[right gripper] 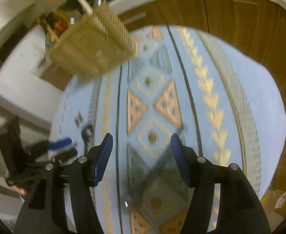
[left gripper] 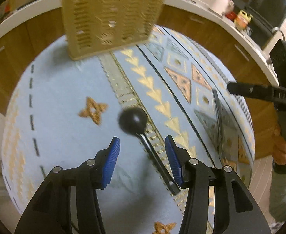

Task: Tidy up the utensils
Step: 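Move both open tools back down to the remaining utensils on the table, then grasp the black round spoon with the left tool while the right tool grasps a clear spoon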

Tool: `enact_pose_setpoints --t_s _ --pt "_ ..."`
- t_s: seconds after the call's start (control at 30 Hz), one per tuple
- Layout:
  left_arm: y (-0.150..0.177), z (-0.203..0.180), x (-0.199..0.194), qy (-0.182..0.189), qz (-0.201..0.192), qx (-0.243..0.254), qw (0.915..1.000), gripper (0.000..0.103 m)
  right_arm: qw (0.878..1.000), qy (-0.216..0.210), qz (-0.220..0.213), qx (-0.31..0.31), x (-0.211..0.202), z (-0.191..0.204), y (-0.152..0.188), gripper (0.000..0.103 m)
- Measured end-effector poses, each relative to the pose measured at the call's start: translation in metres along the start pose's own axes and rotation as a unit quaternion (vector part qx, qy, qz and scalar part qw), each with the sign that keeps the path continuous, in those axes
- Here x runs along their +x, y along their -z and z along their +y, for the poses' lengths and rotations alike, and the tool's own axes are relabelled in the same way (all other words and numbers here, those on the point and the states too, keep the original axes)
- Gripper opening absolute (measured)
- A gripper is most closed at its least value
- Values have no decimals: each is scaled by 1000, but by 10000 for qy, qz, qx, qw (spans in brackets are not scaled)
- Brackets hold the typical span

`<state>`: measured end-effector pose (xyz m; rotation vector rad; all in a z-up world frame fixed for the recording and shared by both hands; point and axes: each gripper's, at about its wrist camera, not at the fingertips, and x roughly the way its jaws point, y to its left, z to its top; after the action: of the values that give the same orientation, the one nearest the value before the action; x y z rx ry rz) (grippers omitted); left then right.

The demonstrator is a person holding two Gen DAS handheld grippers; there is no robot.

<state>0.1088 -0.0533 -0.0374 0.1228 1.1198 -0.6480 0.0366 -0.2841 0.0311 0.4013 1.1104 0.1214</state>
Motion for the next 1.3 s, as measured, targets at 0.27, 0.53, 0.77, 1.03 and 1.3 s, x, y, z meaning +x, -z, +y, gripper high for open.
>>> enact_pose_setpoints --t_s 0.27,0.53,0.77,1.03,1.3 --pt "5 -22 22 -576 123 223 9980 40 9965 776 264 -188 23 12 25 34" --pt "-2 -8 17 -851 -277 -83 9959 5 9872 1238 259 -970 43 39 17 15" --pt "-13 35 5 -326 -728 -921 9925 5 9842 1082 152 -1390 48 56 -5 5" --pt "-20 49 8 -375 -491 -971 9934 5 9870 989 537 -1151 54 43 -29 5" --pt "-27 60 10 -417 -173 -950 9945 9 9843 957 1053 -1041 54 46 -22 44"
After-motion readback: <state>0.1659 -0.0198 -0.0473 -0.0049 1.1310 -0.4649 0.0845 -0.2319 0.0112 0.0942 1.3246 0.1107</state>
